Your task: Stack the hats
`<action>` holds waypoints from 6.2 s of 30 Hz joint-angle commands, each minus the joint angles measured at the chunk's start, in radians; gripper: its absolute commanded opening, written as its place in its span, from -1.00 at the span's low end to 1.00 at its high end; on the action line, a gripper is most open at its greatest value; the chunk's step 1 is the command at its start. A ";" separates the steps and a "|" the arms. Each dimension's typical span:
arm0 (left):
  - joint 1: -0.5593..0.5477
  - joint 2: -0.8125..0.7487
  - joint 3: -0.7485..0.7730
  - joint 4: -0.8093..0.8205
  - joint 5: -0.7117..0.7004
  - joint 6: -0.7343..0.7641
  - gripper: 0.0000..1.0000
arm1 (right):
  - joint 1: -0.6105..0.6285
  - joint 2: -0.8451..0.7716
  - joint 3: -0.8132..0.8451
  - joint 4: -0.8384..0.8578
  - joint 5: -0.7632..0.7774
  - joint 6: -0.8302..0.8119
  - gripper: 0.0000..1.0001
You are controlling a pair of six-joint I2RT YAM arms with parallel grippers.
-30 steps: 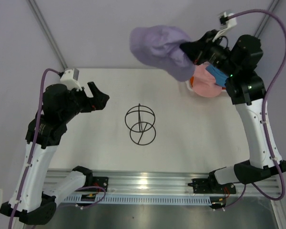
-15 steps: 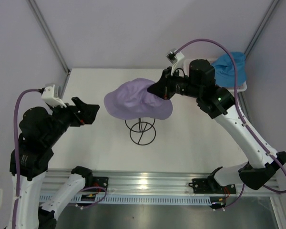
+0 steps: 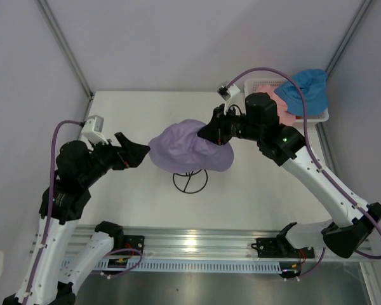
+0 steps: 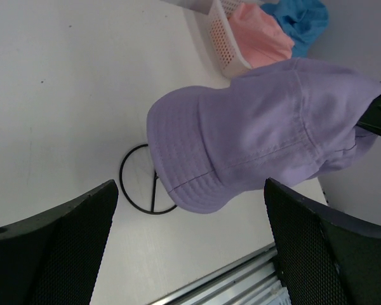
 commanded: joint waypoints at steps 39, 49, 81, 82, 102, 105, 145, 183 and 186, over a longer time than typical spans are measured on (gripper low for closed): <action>0.010 0.051 -0.247 0.185 -0.048 -0.132 0.98 | -0.165 -0.163 -0.096 0.032 0.495 -0.102 0.99; 0.010 0.099 -0.090 0.069 -0.100 -0.026 0.99 | -0.675 0.158 -0.035 0.131 0.369 -0.016 0.99; 0.010 0.232 0.008 0.034 -0.074 0.037 0.99 | -0.652 0.673 0.355 0.013 0.415 -0.202 -0.56; 0.010 0.231 0.008 0.032 -0.076 0.034 0.99 | -0.652 0.670 0.359 0.016 0.416 -0.197 -0.69; 0.010 0.174 -0.007 0.077 -0.024 0.034 0.99 | -0.621 0.327 0.517 0.101 -0.192 -0.032 -1.00; 0.010 0.156 -0.010 0.083 -0.022 0.037 0.99 | -0.560 0.276 0.478 0.150 -0.284 0.007 -1.00; 0.010 -0.019 -0.144 0.045 -0.013 -0.040 0.99 | 0.031 0.012 -0.133 0.214 -0.266 -0.257 -1.00; 0.209 0.047 -0.607 0.696 0.363 -0.557 0.65 | -0.302 -0.221 -0.803 0.723 0.073 0.514 0.70; 0.231 0.047 -0.618 0.744 0.406 -0.545 0.69 | -0.326 -0.189 -0.854 0.883 0.018 0.542 0.68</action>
